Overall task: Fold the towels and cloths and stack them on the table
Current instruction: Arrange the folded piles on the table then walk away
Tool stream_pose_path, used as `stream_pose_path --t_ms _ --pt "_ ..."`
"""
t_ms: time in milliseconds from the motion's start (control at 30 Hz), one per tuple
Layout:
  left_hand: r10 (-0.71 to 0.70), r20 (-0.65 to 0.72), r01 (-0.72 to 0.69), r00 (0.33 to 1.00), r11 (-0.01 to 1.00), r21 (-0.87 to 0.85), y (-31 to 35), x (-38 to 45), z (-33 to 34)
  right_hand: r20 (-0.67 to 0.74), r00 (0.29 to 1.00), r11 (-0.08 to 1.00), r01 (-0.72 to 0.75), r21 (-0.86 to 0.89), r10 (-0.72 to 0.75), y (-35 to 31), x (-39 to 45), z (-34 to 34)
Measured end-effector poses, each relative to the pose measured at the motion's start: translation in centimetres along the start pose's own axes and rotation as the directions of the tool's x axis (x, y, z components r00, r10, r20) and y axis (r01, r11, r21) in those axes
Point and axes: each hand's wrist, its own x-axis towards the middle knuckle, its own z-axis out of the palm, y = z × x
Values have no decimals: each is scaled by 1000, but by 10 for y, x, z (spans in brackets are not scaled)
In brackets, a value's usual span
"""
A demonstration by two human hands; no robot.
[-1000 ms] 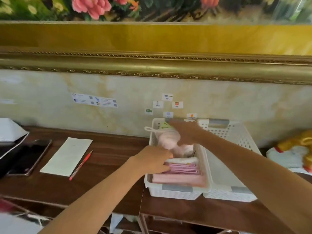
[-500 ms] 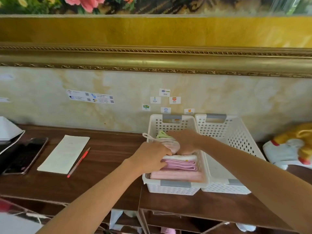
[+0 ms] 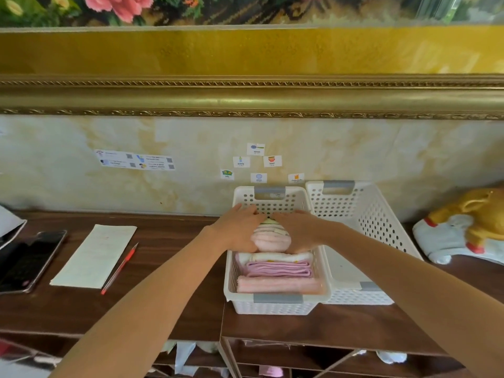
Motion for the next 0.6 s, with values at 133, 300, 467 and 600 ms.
stream_pose_path --t_ms 133,300,467,600 --pt "5 -147 -18 989 996 -88 1 4 -6 -114 991 973 42 -228 -69 0 -3 -13" --pt "6 -135 -26 991 989 -147 -4 -2 0 -73 994 989 74 -131 -84 5 -10 -11" --pt "64 -31 -70 997 971 -227 -9 -6 6 47 998 998 44 33 -46 13 -15 -5" --pt "68 75 -39 995 942 -334 -9 -11 1 32 998 998 48 35 -49 18 -23 -9"
